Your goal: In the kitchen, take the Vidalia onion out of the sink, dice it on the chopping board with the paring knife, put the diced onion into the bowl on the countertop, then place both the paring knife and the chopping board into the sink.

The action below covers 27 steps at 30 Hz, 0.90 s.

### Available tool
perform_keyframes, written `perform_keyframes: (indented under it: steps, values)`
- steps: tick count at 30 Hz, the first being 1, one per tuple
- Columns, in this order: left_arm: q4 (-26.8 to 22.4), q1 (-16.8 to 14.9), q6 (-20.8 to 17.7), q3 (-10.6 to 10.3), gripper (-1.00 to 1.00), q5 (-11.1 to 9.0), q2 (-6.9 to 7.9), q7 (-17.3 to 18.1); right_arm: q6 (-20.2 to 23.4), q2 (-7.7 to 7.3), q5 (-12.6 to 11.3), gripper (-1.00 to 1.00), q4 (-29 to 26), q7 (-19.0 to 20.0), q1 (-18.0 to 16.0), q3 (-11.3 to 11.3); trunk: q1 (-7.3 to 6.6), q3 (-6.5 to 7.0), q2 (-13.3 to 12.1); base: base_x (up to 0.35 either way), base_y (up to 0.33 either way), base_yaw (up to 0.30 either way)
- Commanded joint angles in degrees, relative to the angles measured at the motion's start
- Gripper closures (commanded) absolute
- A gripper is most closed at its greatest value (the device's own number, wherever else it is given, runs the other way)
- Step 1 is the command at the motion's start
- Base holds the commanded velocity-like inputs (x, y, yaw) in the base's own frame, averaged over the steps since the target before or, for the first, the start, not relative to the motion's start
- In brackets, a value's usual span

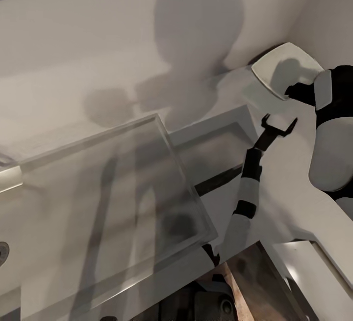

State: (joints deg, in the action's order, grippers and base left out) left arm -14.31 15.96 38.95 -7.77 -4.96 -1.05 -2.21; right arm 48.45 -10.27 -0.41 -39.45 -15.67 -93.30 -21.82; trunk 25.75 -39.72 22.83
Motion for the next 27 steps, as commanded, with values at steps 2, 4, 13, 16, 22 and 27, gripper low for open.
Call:
perform_keyframes:
  steps: [2, 4, 13, 16, 22, 27]
  values:
    - [-0.1, 0.0, 0.1, -0.5, -1.0, -0.5, 0.03, -0.2, 0.2, 0.0, -1.2, -1.0, 0.0, -0.2, 0.0, -0.1, 0.03, -0.09, 0.1, 0.0, 0.0, 0.0]
    - [-0.1, 0.0, 0.1, -0.5, -1.0, -0.5, 0.05, -0.2, 0.2, -0.01, -1.9, -1.0, 0.0, -0.2, 0.0, -0.1, 0.03, -0.11, 0.1, 0.0, 0.0, 0.0]
    - [-0.1, 0.1, 0.1, -0.5, -1.0, -0.5, 0.05, -0.2, 0.2, -0.02, -2.6, -1.0, 0.2, -0.2, 0.0, -0.1, 0.03, -0.12, 0.1, 0.0, 0.0, 0.0]
    - [-0.1, 0.0, 0.1, -0.5, -1.0, -0.5, 0.05, -0.2, 0.2, 0.04, -2.6, -1.0, 0.2, -0.2, 0.0, -0.1, 0.03, -0.12, 0.1, 0.0, 0.0, 0.0]
    - [-0.1, 0.0, 0.1, -0.5, -1.0, -0.5, 0.08, -0.2, 0.2, 0.07, -2.6, -1.0, 0.2, -0.2, 0.0, -0.1, 0.03, -0.12, 0.1, 0.0, 0.0, 0.0]
    - [-0.1, 0.1, 0.1, -0.5, -1.0, -0.5, 0.02, -0.2, 0.2, 0.43, -2.5, -1.0, 0.0, -0.2, -0.1, -0.1, 0.03, -0.12, 0.1, 0.0, 0.0, 0.0]
